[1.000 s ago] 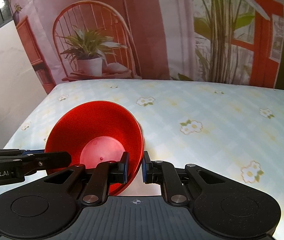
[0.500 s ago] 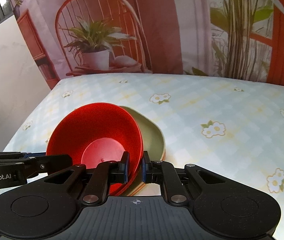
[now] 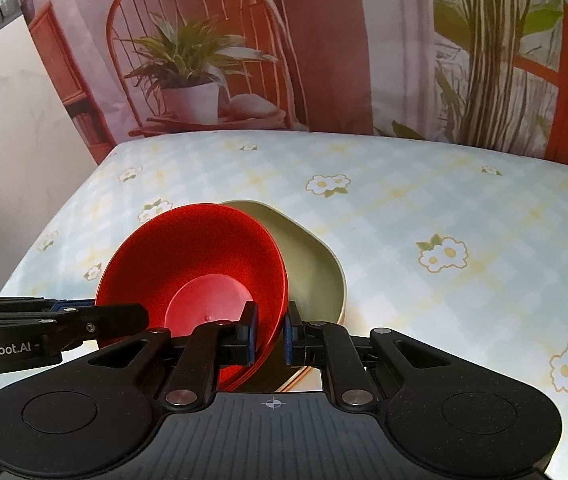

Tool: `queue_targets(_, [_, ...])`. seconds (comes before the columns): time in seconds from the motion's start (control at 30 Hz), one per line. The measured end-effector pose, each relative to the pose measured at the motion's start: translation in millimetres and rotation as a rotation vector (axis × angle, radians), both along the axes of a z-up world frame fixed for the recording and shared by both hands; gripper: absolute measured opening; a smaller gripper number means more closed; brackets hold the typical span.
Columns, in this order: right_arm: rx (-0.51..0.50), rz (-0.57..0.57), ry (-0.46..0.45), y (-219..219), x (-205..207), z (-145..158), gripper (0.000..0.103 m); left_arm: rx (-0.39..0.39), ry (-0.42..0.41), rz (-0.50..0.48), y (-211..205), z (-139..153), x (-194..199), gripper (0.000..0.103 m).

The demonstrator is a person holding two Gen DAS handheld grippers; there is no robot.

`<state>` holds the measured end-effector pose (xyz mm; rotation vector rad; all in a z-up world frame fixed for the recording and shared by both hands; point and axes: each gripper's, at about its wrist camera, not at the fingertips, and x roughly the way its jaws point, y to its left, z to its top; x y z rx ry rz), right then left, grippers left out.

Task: Organize plates and bowls
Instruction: 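Lower the red bowls into the green plate on the stack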

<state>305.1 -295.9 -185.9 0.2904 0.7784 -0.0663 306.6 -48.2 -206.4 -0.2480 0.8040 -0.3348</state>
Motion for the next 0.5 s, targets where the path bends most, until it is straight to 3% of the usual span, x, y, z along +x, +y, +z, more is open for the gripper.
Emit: queue_targets(0.5, [-0.095, 0.013, 0.050, 14, 11, 7, 0.013, 0.057, -0.008, 0.004, -7, 0, 0, 0.021])
